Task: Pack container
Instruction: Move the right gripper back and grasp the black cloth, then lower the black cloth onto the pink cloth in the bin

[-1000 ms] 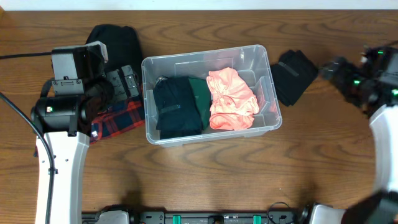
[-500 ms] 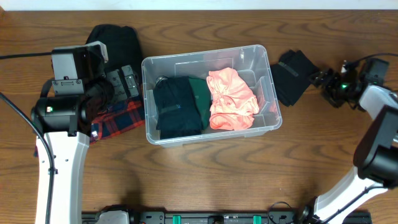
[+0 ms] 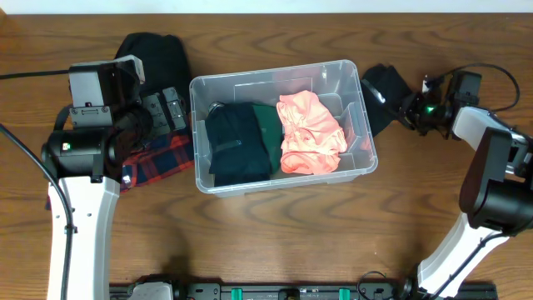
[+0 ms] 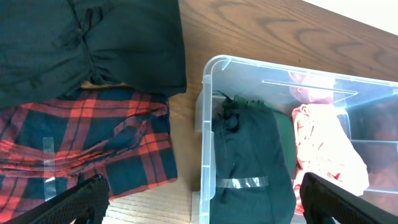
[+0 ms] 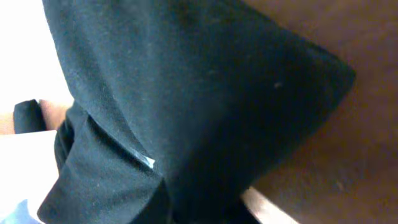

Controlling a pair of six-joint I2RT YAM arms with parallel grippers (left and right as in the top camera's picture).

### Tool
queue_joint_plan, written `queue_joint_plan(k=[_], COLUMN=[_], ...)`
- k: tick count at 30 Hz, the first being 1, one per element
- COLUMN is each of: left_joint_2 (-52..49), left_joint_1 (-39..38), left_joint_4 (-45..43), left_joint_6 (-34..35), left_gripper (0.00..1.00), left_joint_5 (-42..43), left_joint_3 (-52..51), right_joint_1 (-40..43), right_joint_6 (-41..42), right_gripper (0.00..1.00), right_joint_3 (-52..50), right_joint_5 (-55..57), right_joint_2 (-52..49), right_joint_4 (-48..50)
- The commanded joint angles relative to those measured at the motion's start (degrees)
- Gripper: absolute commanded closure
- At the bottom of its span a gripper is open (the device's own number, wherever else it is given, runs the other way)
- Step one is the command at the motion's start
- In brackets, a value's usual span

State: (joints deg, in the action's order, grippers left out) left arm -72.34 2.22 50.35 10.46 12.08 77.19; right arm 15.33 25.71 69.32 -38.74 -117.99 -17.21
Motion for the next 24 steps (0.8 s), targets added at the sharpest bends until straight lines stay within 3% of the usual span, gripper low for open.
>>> queue_joint_plan(k=[1, 9, 14, 19, 24], left_joint_2=[-0.31, -0.31, -0.31, -0.31, -0.31], left_joint_1=[0.24, 0.24, 0.24, 0.24, 0.24], left_joint_4=[0.0, 0.0, 0.0, 0.0, 0.0], left_joint_6=[-0.57, -0.57, -0.57, -0.57, -0.57], left_gripper=[0.02, 0.02, 0.02, 0.02, 0.02], left_joint_5=[0.37, 0.35, 0.35, 0.35, 0.37], left_joint_3=[1.03, 1.03, 1.03, 1.03, 1.03], right_joint_1=[0.61, 0.31, -3.08, -10.86, -20.13], right_joint_6=[-0.63, -4.11, 0.07, 0.37, -4.7], right_gripper=[0.98, 0.99, 0.99, 0.99, 0.99], right_joint_3=[-0.81, -0.81, -0.81, -0.81, -0.81], right_joint_5=[1.2, -5.73, -7.23, -9.25, -9.31], right_joint_2=[5.22, 32.52, 44.68, 48.57, 44.76], right_joint_4=[-4.04, -9.22, -9.4, -9.4, -9.62])
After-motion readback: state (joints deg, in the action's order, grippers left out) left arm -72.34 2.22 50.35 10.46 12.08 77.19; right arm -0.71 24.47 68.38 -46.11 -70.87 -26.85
